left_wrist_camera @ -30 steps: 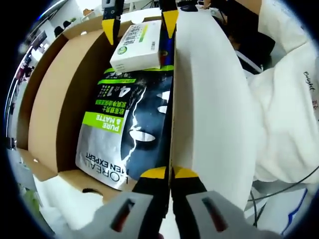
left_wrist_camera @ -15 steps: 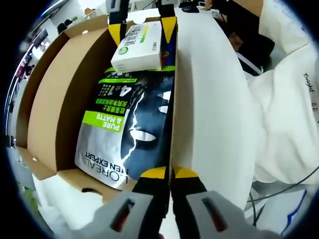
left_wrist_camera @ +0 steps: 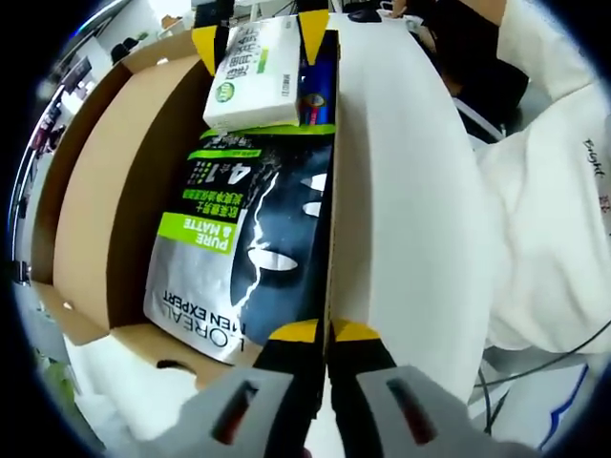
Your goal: Operate the shoe box by opening the lid, removing the specified soft item, and placing it in the target area until the item is outside and the box remains undamaged.
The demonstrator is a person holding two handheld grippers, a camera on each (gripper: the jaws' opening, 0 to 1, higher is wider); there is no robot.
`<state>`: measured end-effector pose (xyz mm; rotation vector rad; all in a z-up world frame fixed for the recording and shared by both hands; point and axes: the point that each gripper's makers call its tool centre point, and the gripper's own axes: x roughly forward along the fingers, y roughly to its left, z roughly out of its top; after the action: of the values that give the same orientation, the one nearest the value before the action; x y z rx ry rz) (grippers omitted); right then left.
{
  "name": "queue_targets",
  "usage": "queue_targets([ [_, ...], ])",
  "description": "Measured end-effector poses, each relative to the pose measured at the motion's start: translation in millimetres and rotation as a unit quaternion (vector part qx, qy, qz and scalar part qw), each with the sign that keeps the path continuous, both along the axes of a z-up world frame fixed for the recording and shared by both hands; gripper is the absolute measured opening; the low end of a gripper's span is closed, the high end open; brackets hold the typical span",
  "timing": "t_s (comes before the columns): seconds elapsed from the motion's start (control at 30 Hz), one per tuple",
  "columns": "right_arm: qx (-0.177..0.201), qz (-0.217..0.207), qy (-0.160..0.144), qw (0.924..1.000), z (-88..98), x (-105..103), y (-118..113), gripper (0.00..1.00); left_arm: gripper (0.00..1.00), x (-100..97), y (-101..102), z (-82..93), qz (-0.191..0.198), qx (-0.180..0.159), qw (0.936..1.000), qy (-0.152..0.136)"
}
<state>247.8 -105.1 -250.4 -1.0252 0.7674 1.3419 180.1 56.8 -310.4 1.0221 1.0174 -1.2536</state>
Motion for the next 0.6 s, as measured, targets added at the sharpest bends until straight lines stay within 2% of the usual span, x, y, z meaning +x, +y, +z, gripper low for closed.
queue_targets([
  [0.07,0.003,-0.006,0.004,1.0000,0.5,1,0,0.44,0.01,-0.5,0,0.0,0.001,-0.001,1.0000,0.001],
  [0.17,-0.040,-0.013,0.001,0.9991,-13.7,2,-11,0.44,0.01,2.7,0,0.3,0.002,-0.002,1.0000,0.002],
  [0.27,-0.051,-0.017,0.010,0.9985,-22.9,0,-10,0.44,0.01,6.8,0,0.8,0.001,-0.002,1.0000,0.001],
  [0.33,-0.072,-0.011,0.010,0.9973,-28.8,0,-12,0.44,0.01,4.6,0,0.5,0.000,-0.001,1.0000,-0.001],
  [0.4,-0.078,-0.013,0.008,0.9968,-26.3,6,-11,0.44,0.01,4.8,0,0.5,-0.001,0.000,1.0000,0.000],
  [0.53,-0.109,0.003,0.011,0.9939,-26.4,5,-14,0.44,0.01,3.6,-2,-0.1,-0.001,0.000,1.0000,0.002],
  [0.6,-0.112,0.000,0.024,0.9934,-29.4,3,-12,0.45,0.01,4.0,-3,-0.2,0.000,-0.001,1.0000,0.002],
])
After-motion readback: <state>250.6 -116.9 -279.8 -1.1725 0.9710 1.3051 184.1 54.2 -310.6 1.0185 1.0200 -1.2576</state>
